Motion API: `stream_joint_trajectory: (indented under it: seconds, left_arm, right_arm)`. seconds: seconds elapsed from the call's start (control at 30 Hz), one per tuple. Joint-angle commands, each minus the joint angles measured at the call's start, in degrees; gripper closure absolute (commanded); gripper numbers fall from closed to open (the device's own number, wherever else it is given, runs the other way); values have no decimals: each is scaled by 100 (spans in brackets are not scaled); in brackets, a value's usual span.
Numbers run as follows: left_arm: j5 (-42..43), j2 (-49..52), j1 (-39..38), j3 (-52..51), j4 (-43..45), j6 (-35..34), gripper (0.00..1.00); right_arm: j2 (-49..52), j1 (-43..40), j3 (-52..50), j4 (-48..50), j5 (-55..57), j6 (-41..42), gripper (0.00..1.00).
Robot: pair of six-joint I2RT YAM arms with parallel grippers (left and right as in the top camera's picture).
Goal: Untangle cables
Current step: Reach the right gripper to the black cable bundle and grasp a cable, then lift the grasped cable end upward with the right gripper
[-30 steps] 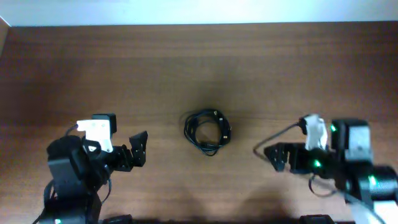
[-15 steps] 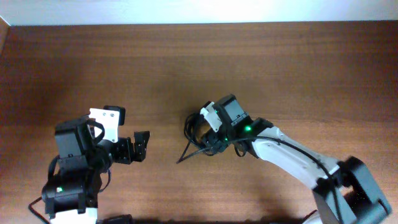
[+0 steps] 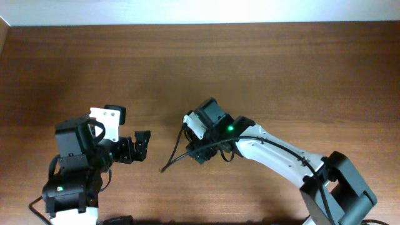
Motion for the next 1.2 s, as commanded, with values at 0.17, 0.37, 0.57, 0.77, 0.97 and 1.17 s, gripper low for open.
stream_joint_trajectory:
  seconds: [0.17,0.37,0.57,0.77,0.97,1.17]
  left_arm:
    - [24,15,-11,68,11,96,1]
    - [24,13,-13,68,9,96,1]
    - [24,15,-13,68,9,96,1]
    - [24,15,-11,68,11,96,1]
    - [24,15,-11,68,13,96,1]
    - [24,15,-13,68,15,96,1]
  right_arm:
    - [291,28,-138,-70,289,-46,53]
    - [348,24,-138,-70,308,-46,67]
    - [573,20,-146,-66,306,105,89]
    - [573,20,-146,-68,304,107,74]
    - [404,20,-11,-94,308,291,74]
    - [306,20,216,-125,308,297,74]
